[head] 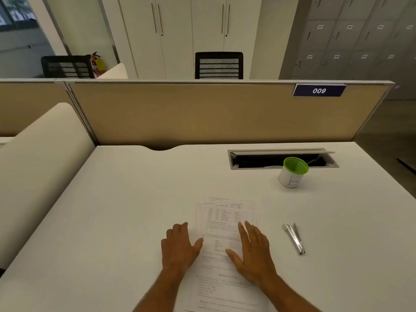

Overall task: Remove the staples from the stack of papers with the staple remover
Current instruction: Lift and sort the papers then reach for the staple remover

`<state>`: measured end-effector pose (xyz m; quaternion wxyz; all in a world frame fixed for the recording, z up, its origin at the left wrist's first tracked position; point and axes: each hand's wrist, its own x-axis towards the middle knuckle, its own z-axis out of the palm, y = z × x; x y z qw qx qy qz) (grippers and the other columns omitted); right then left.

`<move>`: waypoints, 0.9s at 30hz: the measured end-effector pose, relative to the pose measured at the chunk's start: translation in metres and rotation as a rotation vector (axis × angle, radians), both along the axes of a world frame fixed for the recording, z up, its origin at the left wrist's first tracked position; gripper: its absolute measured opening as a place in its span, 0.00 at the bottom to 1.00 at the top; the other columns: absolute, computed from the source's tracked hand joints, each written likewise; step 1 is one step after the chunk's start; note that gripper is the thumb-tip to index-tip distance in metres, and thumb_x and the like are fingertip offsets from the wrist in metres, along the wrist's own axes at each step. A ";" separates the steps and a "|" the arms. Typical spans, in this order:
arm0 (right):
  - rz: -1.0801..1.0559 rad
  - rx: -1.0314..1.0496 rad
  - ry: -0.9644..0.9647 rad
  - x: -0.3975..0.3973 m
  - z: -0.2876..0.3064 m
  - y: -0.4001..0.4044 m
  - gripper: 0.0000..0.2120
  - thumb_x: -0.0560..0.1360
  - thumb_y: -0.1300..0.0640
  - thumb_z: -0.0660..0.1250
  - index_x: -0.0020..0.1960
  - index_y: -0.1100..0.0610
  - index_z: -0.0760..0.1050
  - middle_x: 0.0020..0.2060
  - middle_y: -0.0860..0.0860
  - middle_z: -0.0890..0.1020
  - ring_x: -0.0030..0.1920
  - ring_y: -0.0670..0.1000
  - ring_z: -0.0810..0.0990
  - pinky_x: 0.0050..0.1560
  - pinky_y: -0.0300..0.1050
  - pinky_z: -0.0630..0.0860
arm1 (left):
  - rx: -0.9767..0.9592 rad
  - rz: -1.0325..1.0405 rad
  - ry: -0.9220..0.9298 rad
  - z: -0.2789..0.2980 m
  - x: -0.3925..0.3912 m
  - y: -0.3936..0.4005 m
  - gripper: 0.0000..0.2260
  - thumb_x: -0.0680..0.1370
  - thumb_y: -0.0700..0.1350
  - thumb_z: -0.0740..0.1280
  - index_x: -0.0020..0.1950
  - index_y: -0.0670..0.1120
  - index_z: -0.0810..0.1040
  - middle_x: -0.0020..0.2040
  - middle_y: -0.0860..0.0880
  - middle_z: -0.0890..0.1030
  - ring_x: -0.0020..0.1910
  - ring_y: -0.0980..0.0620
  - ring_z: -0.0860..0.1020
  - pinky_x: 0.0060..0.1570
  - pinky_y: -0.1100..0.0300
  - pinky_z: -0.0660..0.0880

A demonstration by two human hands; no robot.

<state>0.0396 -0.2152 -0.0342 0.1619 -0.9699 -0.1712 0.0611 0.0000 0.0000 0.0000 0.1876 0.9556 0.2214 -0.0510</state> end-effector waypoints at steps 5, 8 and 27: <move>0.011 -0.040 -0.022 0.002 -0.015 0.001 0.42 0.73 0.26 0.45 0.78 0.51 0.55 0.78 0.54 0.59 0.77 0.55 0.52 0.77 0.49 0.42 | -0.260 0.181 -0.008 -0.012 0.018 0.000 0.31 0.75 0.63 0.68 0.71 0.48 0.68 0.68 0.48 0.72 0.68 0.46 0.70 0.66 0.49 0.70; 0.022 -0.124 0.055 0.001 -0.017 0.003 0.36 0.75 0.29 0.50 0.73 0.52 0.65 0.72 0.55 0.71 0.72 0.54 0.59 0.72 0.51 0.44 | -0.364 0.274 -0.031 -0.014 0.030 -0.002 0.31 0.72 0.63 0.71 0.69 0.47 0.70 0.66 0.47 0.75 0.66 0.46 0.72 0.64 0.48 0.72; 0.061 -0.119 -0.003 0.008 -0.030 0.002 0.35 0.76 0.31 0.51 0.74 0.51 0.64 0.75 0.54 0.67 0.74 0.54 0.57 0.72 0.53 0.44 | -0.770 0.439 -0.242 -0.007 0.053 0.001 0.32 0.72 0.40 0.76 0.71 0.45 0.63 0.49 0.46 0.81 0.46 0.49 0.81 0.44 0.59 0.78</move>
